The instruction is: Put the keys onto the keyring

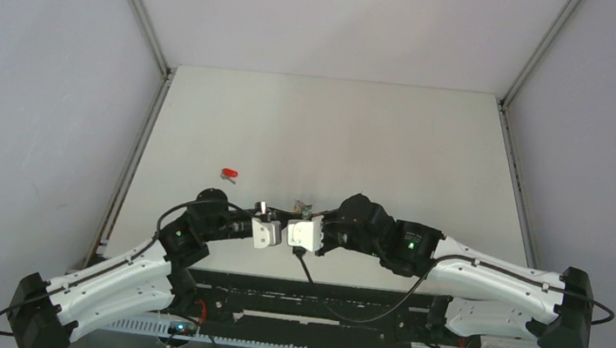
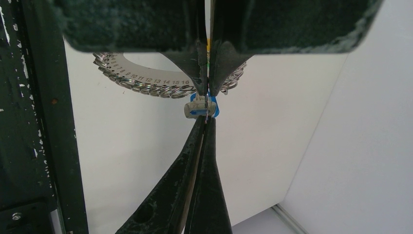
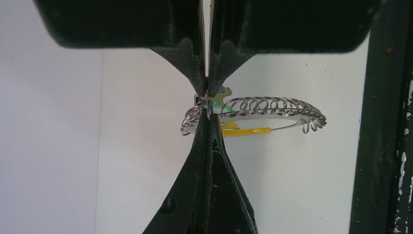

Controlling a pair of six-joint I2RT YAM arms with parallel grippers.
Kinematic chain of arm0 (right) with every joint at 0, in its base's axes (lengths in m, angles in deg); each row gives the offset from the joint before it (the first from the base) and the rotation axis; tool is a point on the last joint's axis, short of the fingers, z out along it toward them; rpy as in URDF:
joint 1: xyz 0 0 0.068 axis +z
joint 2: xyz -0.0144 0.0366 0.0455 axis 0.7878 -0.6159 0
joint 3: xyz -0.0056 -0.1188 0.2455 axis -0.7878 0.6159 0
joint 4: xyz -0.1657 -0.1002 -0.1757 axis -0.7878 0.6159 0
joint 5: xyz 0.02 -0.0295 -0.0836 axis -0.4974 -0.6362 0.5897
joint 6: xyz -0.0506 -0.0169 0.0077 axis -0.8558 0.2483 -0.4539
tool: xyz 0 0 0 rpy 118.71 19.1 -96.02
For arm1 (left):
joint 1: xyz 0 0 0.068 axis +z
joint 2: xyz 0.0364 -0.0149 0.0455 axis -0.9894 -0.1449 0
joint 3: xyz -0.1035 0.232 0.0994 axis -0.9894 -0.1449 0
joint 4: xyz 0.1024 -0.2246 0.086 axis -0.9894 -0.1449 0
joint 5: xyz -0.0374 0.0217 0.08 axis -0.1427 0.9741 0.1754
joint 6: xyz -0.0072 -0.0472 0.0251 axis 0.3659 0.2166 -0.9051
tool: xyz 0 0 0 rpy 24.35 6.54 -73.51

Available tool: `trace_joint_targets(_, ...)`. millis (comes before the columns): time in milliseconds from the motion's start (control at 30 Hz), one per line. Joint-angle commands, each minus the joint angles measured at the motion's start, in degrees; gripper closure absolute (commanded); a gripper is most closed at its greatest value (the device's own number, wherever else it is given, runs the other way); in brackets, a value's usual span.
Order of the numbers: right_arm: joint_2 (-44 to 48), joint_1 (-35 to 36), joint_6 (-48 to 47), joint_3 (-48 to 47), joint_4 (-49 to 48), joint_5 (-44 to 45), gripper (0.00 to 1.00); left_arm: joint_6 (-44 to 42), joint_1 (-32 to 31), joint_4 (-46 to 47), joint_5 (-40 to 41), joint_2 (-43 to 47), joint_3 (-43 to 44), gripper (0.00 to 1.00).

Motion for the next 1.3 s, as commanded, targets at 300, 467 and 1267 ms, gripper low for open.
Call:
trace_joint_targets(300, 1.35, -0.37, 1.12, 0.06, -1.18, -0.31, 1.00, -0.32, -0.41, 2.24, 0.16, 0.42, 3.76, 1.00)
trace_joint_targets(467, 1.02, -0.37, 1.09, 0.01, -1.40, -0.96, 1.00, -0.13, -0.41, 2.67, -0.20, 0.21, 3.76, 1.00)
trace_joint_targets(1267, -0.14, -0.47, 1.55, -0.57, -1.14, -1.42, 1.00, 0.18, -0.41, 3.37, -0.67, 0.34, 3.47, 1.00)
